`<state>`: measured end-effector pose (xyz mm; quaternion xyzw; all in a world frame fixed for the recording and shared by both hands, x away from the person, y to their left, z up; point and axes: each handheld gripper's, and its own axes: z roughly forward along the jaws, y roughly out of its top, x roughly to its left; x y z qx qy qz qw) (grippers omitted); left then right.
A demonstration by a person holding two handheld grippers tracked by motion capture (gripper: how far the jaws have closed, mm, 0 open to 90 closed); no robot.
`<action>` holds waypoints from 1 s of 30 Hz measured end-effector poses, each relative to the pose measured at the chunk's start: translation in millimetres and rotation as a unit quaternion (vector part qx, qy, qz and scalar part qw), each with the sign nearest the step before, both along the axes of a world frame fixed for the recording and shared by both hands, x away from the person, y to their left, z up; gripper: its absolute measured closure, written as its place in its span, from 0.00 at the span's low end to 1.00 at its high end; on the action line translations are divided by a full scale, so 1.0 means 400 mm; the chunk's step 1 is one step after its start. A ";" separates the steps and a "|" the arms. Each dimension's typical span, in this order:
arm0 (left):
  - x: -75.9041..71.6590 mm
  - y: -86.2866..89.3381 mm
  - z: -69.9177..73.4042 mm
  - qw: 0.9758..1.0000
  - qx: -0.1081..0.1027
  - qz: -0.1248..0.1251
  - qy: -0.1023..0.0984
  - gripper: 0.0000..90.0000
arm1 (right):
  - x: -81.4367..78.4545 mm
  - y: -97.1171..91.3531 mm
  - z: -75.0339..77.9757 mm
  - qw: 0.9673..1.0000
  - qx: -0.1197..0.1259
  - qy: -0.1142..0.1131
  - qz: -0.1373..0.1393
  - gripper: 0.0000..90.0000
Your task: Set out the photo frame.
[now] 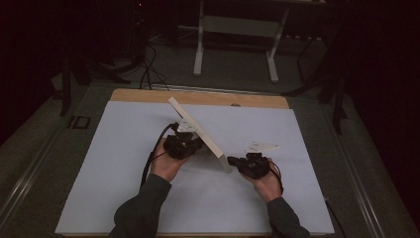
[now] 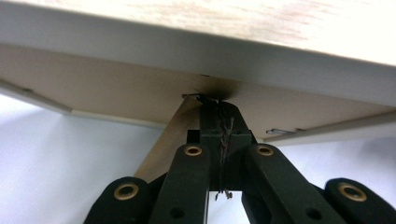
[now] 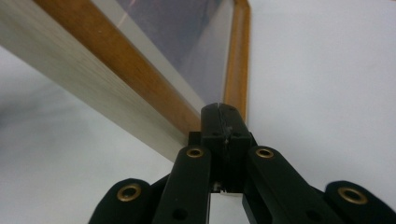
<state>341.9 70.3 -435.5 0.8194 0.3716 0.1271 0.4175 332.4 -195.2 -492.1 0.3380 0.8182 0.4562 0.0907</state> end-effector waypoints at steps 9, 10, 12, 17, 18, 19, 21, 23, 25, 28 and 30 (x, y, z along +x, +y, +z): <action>0.005 0.008 -0.003 1.000 0.003 0.003 0.001 1.00 | -0.013 0.026 0.002 1.000 -0.007 -0.002 0.016 1.00; 0.005 0.009 -0.003 1.000 0.003 0.004 0.002 1.00 | -0.014 0.028 0.002 1.000 -0.007 -0.003 0.019 1.00; 0.005 0.008 -0.006 1.000 0.006 0.005 0.002 1.00 | -0.017 0.035 0.003 1.000 -0.009 -0.004 0.023 1.00; 0.005 0.007 -0.013 1.000 0.004 0.002 0.006 1.00 | -0.022 0.045 0.004 1.000 -0.010 -0.005 0.027 1.00; 0.004 0.006 -0.014 1.000 0.005 0.001 0.005 1.00 | -0.022 0.046 0.004 1.000 -0.010 -0.006 0.028 1.00; 0.004 0.005 -0.015 1.000 0.006 0.001 0.005 1.00 | -0.022 0.046 0.004 1.000 -0.010 -0.006 0.029 1.00; 0.005 0.005 -0.016 1.000 0.007 -0.001 0.005 1.00 | -0.024 0.049 0.004 0.999 -0.012 -0.006 0.030 1.00; 0.005 0.005 -0.018 1.000 0.005 -0.001 0.006 1.00 | -0.026 0.052 0.005 0.999 -0.013 -0.006 0.032 1.00; 0.006 0.005 -0.019 1.000 0.004 -0.002 0.007 1.00 | -0.028 0.055 0.005 0.999 -0.014 -0.007 0.036 1.00; 0.006 0.003 -0.022 1.000 0.002 -0.005 0.010 1.00 | -0.032 0.063 0.006 0.999 -0.014 -0.006 0.041 1.00; 0.007 0.001 -0.025 1.000 0.001 -0.008 0.009 1.00 | -0.034 0.068 0.006 0.999 -0.013 -0.008 0.043 1.00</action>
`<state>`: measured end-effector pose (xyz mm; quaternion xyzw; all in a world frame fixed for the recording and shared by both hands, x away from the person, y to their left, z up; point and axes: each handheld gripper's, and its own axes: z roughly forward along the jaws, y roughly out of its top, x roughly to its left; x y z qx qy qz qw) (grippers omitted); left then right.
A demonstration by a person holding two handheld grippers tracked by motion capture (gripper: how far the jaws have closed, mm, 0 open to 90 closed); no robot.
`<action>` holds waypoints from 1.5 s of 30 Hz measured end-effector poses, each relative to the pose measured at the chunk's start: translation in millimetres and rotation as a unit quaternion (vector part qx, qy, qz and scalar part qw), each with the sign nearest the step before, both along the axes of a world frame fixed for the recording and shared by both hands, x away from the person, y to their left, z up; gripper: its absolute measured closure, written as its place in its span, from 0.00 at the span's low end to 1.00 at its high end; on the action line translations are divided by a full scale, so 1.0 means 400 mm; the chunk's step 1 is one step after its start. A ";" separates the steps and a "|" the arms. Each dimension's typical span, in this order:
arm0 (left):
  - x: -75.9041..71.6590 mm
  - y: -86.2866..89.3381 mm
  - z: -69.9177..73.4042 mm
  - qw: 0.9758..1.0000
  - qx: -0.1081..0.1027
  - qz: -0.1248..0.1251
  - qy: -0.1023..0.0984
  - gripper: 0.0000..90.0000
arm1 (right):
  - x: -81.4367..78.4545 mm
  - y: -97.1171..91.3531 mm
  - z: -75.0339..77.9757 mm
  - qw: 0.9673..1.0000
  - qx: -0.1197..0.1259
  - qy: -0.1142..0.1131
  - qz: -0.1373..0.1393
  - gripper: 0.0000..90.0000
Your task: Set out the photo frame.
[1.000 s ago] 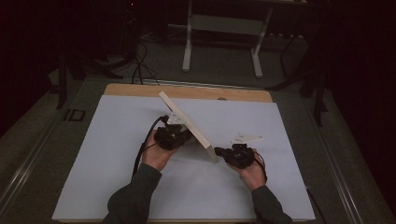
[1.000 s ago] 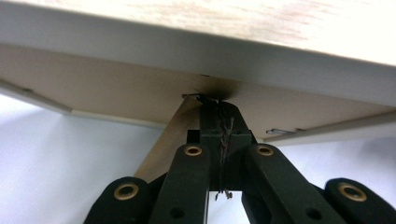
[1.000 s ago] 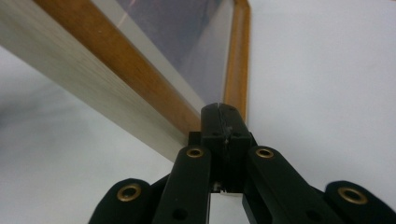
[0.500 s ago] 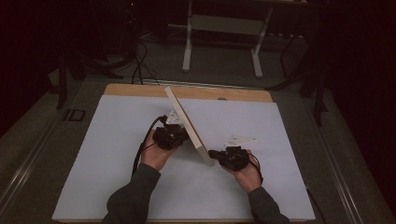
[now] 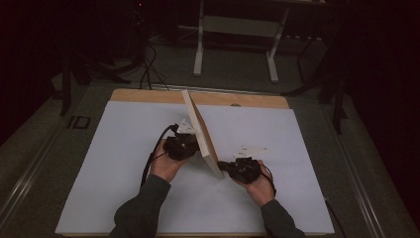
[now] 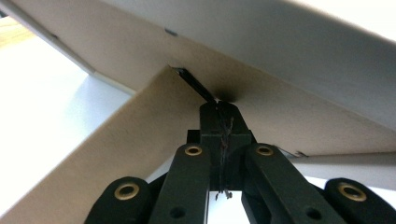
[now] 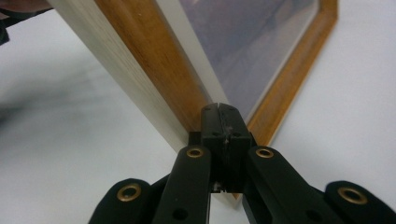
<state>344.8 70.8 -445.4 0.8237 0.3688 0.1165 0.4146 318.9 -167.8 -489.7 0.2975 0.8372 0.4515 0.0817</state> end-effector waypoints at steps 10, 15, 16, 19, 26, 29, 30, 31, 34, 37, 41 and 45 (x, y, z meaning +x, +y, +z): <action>0.004 0.003 -0.004 1.000 -0.008 -0.009 0.002 1.00 | -0.005 0.023 0.000 1.000 -0.001 0.000 0.013 1.00; 0.009 0.006 -0.007 1.000 -0.017 -0.016 0.003 1.00 | -0.005 0.024 0.000 1.000 0.000 0.000 0.012 1.00; 0.010 0.007 -0.008 1.000 -0.019 -0.017 0.003 1.00 | -0.005 0.024 0.000 1.000 0.000 0.001 0.012 1.00; 0.014 0.008 -0.010 0.999 -0.027 -0.021 0.003 1.00 | -0.004 0.025 0.001 1.000 0.001 0.001 0.011 1.00; 0.025 0.011 -0.016 0.999 -0.044 -0.030 0.004 1.00 | -0.004 0.033 0.002 1.000 0.001 0.001 0.013 1.00; 0.027 0.012 -0.016 0.999 -0.043 -0.033 0.002 1.00 | -0.003 0.035 0.002 1.000 0.001 0.001 0.014 1.00; 0.027 0.012 -0.016 0.999 -0.043 -0.034 0.000 1.00 | -0.003 0.036 0.002 1.000 0.001 0.001 0.013 1.00; 0.028 0.013 -0.016 0.998 -0.043 -0.035 -0.001 1.00 | -0.002 0.037 0.002 1.000 0.001 0.001 0.013 1.00; 0.030 0.012 -0.016 0.998 -0.043 -0.037 -0.004 1.00 | -0.001 0.041 0.002 1.000 0.001 0.001 0.012 1.00; 0.034 0.011 -0.016 0.998 -0.044 -0.041 -0.004 1.00 | 0.000 0.047 0.002 1.000 0.001 0.001 0.012 1.00; 0.037 0.008 -0.018 0.998 -0.053 -0.047 -0.004 1.00 | 0.003 0.053 0.000 1.000 0.002 0.001 0.007 1.00; 0.038 0.001 -0.019 0.997 -0.058 -0.055 -0.007 1.00 | 0.007 0.057 -0.003 1.000 0.003 0.004 0.003 1.00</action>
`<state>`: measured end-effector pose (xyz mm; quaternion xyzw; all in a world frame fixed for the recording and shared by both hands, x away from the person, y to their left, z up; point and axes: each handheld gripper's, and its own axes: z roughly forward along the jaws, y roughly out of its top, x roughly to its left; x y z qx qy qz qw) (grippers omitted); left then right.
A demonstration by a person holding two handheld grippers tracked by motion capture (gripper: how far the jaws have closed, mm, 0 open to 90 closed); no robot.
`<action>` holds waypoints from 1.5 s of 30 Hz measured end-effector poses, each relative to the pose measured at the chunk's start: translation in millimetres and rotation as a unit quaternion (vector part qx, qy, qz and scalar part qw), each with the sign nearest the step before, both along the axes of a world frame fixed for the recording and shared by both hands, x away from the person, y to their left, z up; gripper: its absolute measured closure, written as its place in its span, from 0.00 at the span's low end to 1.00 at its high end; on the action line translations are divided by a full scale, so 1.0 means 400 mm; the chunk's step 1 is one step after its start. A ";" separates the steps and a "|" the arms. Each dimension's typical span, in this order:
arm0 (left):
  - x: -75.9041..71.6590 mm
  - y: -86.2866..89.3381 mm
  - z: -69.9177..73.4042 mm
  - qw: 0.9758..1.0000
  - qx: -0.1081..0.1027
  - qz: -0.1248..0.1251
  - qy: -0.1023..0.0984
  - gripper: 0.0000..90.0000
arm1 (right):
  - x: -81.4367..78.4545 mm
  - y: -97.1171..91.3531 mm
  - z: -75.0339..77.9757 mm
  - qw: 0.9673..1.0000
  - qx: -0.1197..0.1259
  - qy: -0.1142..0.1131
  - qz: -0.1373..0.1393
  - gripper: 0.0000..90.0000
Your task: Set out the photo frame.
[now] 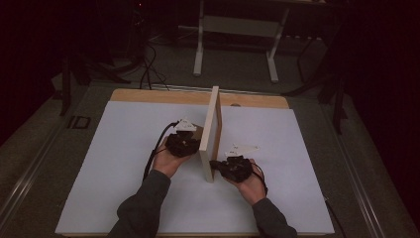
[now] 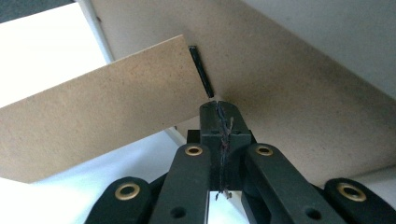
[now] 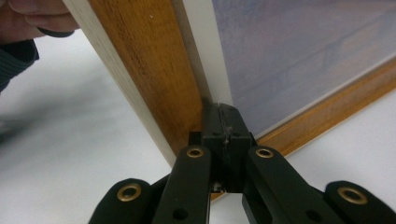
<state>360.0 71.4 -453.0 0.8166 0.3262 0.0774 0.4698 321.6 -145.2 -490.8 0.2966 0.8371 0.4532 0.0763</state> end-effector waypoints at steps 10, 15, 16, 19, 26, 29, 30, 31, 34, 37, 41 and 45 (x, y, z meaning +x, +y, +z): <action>0.007 0.012 -0.001 1.000 0.009 0.008 0.002 1.00 | 0.002 0.019 -0.001 1.000 0.002 0.002 0.001 1.00; 0.011 0.033 -0.006 1.000 0.005 0.017 0.006 1.00 | 0.006 0.034 -0.002 1.000 0.002 0.005 0.001 1.00; 0.011 0.043 -0.010 1.000 0.006 0.023 0.005 1.00 | 0.008 0.041 -0.003 1.000 0.001 0.005 0.004 1.00; 0.010 0.052 -0.015 1.000 -0.003 0.026 0.009 0.97 | 0.009 0.049 -0.004 1.000 -0.002 0.004 0.006 1.00; 0.006 0.064 -0.027 0.999 -0.005 0.039 0.012 0.89 | 0.009 0.042 -0.003 1.000 -0.007 0.004 0.011 0.96; 0.000 0.076 -0.029 0.999 -0.004 0.045 0.017 0.84 | 0.008 0.036 -0.002 1.000 -0.014 0.001 0.010 0.94; -0.004 0.082 -0.029 0.999 -0.008 0.048 0.019 0.83 | 0.009 0.034 -0.001 1.000 -0.014 -0.001 0.010 0.94; -0.004 0.082 -0.029 0.999 -0.008 0.048 0.019 0.81 | 0.009 0.034 -0.001 1.000 -0.014 -0.001 0.010 0.94; -0.018 0.100 -0.024 0.998 -0.010 0.053 0.019 0.75 | 0.010 0.022 0.001 1.000 -0.017 -0.003 0.007 0.92; -0.029 0.107 -0.020 0.998 -0.004 0.059 0.015 0.71 | 0.012 0.017 0.002 1.000 -0.019 -0.004 0.004 0.91; -0.053 0.123 -0.013 0.997 0.002 0.072 0.008 0.67 | 0.016 0.005 0.004 1.000 -0.024 -0.006 0.001 0.87; -0.069 0.134 -0.011 0.997 0.003 0.080 0.007 0.64 | 0.017 0.000 0.004 1.000 -0.026 -0.005 -0.001 0.85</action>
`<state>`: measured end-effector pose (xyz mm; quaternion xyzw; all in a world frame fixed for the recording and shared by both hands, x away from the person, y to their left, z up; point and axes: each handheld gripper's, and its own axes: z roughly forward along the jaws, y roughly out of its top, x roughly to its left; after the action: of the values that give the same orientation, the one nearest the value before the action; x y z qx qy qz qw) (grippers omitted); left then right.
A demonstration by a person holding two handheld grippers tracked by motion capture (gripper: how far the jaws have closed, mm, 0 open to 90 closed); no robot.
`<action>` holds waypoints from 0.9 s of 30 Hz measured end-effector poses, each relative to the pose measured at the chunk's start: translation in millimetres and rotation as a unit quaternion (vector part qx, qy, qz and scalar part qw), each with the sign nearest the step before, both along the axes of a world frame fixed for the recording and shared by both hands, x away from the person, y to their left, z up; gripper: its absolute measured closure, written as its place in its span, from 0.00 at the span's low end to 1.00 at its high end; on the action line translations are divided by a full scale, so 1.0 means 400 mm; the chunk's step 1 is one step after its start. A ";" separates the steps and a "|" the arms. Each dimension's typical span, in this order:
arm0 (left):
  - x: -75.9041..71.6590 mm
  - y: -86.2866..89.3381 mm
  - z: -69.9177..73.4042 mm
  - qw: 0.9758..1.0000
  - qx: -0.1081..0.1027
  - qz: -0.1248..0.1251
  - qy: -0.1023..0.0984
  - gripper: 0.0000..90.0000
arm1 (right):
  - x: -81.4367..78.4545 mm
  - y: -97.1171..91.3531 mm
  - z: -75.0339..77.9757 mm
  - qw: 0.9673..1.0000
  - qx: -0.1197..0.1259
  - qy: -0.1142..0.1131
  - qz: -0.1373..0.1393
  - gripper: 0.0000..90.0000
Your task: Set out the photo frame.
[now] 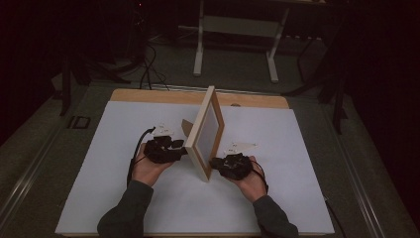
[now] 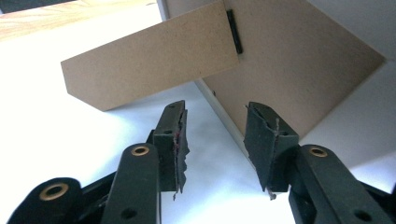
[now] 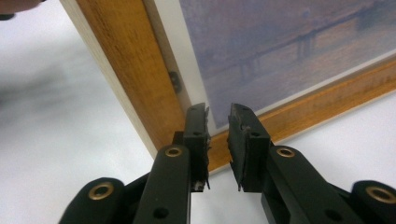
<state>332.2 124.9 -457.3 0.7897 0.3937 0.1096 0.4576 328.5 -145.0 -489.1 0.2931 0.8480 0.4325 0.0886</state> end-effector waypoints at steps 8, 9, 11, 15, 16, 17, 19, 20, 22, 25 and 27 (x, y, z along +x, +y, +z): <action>-0.041 0.013 -0.011 1.000 -0.001 0.000 0.014 0.58 | 0.007 -0.024 0.000 1.000 -0.007 0.000 -0.013 0.79; -0.041 0.013 -0.011 1.000 -0.001 0.000 0.014 0.58 | 0.007 -0.024 0.000 1.000 -0.007 0.000 -0.013 0.79; -0.051 0.014 -0.012 1.000 -0.004 -0.005 0.014 0.58 | 0.009 -0.028 0.000 1.000 -0.008 0.000 -0.016 0.78; -0.068 0.010 -0.015 1.000 0.000 -0.011 0.016 0.54 | 0.011 -0.038 0.000 1.000 -0.009 0.001 -0.022 0.75; -0.068 0.010 -0.015 1.000 0.000 -0.011 0.016 0.52 | 0.011 -0.038 0.000 1.000 -0.009 0.001 -0.022 0.75; -0.077 0.008 -0.018 1.000 -0.001 -0.015 0.018 0.52 | 0.012 -0.039 0.000 1.000 -0.009 0.002 -0.023 0.75; -0.085 0.006 -0.020 1.000 -0.002 -0.018 0.019 0.48 | 0.014 -0.045 -0.001 1.000 -0.008 0.003 -0.029 0.72; -0.088 0.004 -0.021 1.000 -0.003 -0.020 0.021 0.48 | 0.015 -0.046 -0.001 1.000 -0.008 0.002 -0.029 0.72; -0.096 -0.002 -0.023 0.999 -0.001 -0.026 0.022 0.45 | 0.016 -0.049 -0.001 0.999 -0.009 0.003 -0.030 0.71; -0.104 -0.016 -0.021 0.999 0.001 -0.028 0.016 0.39 | 0.017 -0.050 -0.002 0.999 -0.009 0.004 -0.033 0.69; -0.107 -0.028 -0.017 1.000 0.004 -0.026 0.011 0.35 | 0.018 -0.051 -0.003 0.999 -0.010 0.004 -0.034 0.69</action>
<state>289.4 113.8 -464.1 0.8024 0.3781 0.0905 0.4528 335.6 -165.2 -490.2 0.3229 0.8421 0.4196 0.1026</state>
